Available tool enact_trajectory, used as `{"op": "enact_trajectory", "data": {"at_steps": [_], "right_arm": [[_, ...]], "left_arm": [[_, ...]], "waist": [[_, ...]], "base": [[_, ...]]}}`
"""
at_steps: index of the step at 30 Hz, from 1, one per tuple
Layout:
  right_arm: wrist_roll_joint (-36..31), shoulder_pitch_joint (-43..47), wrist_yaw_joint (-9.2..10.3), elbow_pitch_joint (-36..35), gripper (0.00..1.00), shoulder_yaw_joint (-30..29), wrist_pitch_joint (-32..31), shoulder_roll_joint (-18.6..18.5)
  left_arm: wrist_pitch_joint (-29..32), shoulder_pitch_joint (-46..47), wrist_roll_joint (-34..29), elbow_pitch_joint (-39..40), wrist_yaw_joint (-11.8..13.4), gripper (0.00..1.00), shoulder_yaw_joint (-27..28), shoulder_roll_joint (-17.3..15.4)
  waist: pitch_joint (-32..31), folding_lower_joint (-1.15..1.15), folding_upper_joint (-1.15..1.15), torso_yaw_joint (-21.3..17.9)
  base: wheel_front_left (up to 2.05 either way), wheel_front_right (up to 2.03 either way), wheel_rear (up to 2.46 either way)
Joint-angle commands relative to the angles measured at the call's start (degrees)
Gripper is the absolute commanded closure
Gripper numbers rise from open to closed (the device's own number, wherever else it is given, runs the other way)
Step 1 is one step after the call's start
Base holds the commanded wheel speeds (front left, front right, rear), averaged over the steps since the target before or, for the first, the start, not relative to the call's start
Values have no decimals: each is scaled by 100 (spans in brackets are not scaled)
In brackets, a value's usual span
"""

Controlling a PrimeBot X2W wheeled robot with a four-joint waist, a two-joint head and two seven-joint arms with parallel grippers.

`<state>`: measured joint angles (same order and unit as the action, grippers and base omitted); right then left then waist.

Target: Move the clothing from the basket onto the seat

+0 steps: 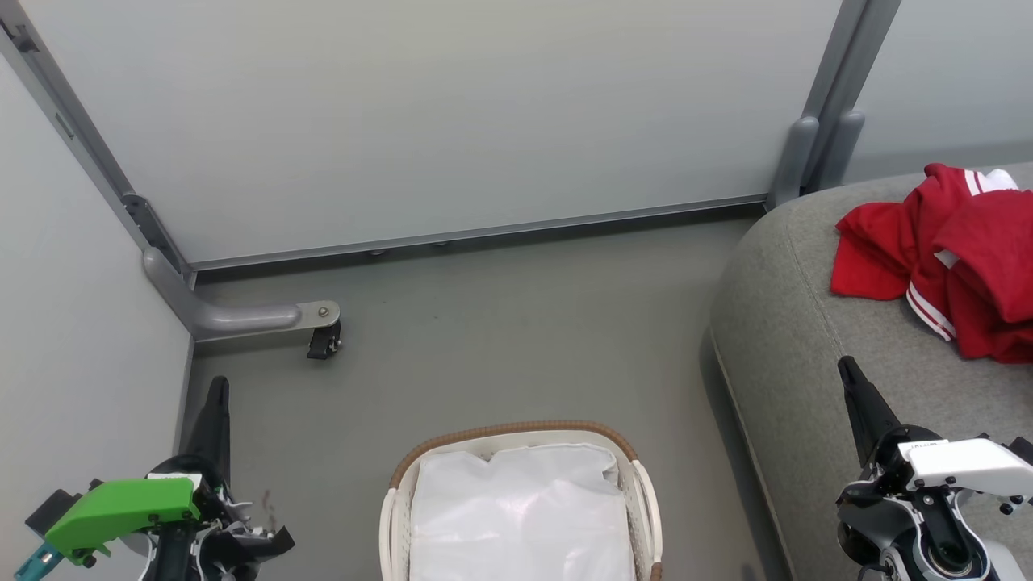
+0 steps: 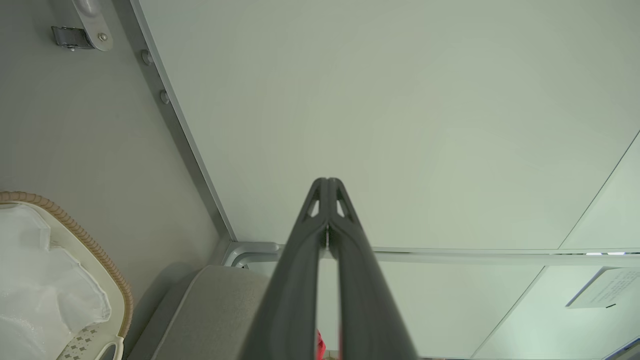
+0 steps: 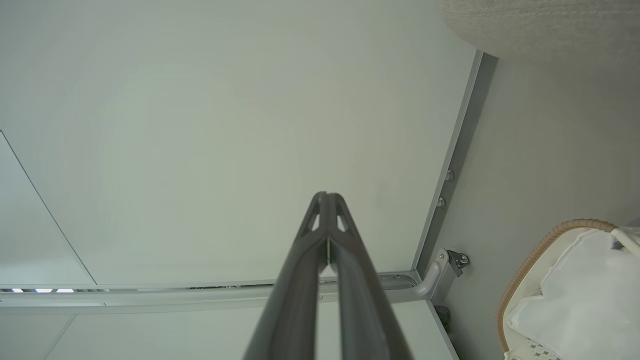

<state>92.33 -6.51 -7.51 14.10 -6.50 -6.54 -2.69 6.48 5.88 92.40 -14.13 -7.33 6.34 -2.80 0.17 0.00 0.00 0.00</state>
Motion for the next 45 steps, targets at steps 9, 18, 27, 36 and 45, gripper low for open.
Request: {"op": "enact_trajectory", "data": {"at_steps": [9,18,27,36,45], "right_arm": [[17,63,4,-21,100,-17,-19,-36],[17,62,4,-20,100,-16,-19,-36],[17,63,4,-20,100,-16,-19,-36],[17,63,4,-20,100,-16,-18,-36],[18,63,4,-20,100,-16,-18,-36]], "left_arm": [[15,63,16,14,-26,100,21,-37],[18,63,13,14,-26,100,23,-34],[20,63,10,14,-26,100,25,-32],[22,64,7,14,-26,100,26,-30],[24,64,5,14,-26,100,27,-29]], "waist": [[0,0,0,0],[0,0,0,0],[0,0,0,0],[0,0,0,0],[0,0,0,0]], "base": [[0,0,0],[0,0,0],[0,0,0],[0,0,0],[0,0,0]]}}
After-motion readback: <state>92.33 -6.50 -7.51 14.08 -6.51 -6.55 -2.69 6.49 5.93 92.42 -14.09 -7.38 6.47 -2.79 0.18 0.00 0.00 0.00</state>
